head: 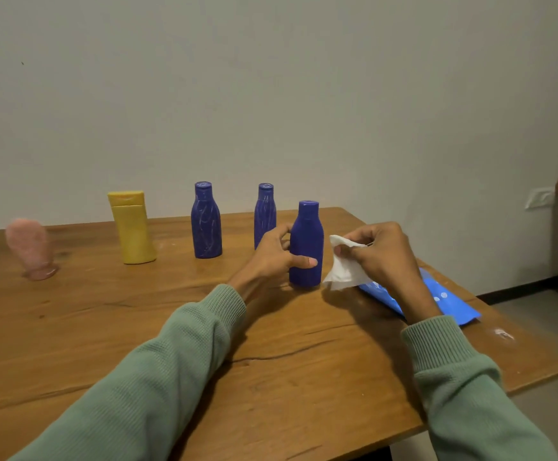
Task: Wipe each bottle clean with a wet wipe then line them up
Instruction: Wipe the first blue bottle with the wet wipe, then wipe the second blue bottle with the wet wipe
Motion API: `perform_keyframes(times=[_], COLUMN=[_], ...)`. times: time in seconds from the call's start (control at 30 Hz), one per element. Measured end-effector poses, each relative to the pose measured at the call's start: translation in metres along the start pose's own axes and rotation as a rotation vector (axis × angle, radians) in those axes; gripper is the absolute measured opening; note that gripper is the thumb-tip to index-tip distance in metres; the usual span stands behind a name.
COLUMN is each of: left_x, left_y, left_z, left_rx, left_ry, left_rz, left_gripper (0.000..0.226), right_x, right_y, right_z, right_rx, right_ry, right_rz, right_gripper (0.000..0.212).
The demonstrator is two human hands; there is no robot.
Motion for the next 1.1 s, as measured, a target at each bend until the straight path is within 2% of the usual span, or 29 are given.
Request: perform_keyframes(times=[0.17, 0.6, 0.9, 1.0, 1.1], left_x=[0.008, 0.016, 0.013, 0.010, 0.008], left_y=[0.007, 0.014, 0.016, 0.020, 0.022], left_z=[-0.010, -0.012, -0.005, 0.008, 0.024], left_rx=[0.062, 0.043, 0.056, -0.014, 0.025], left_ry=[0.010, 0.003, 0.025, -0.024, -0.165], left_rz=[0.006, 0.040, 0.053, 0.078, 0.067], left_gripper=[0.055, 0.055, 0.063, 0.058, 0.042], right_x=[0.003, 0.007, 0.005, -0.002, -0.009], right_y=[-0.002, -0.008, 0.003, 0.015, 0.028], right_z=[0.000, 0.007, 0.014, 0.012, 0.002], right_rx=[-0.034, -0.016, 0.006, 0.029, 0.026], right_ry=[0.017, -0.017, 0.091, 0.173, 0.222], right_rz=[-0.005, -0.017, -0.025, -0.002, 0.027], right_gripper=[0.006, 0.009, 0.010, 0.011, 0.015])
Point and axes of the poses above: each hand's wrist, its own x-axis towards the middle knuckle, its own z-axis out of the back of the hand, y = z × x, the point moved 1 cm from there along x, towards the middle knuckle, and after that the axes turned 3 degrees about x, right-handed, at the moved point
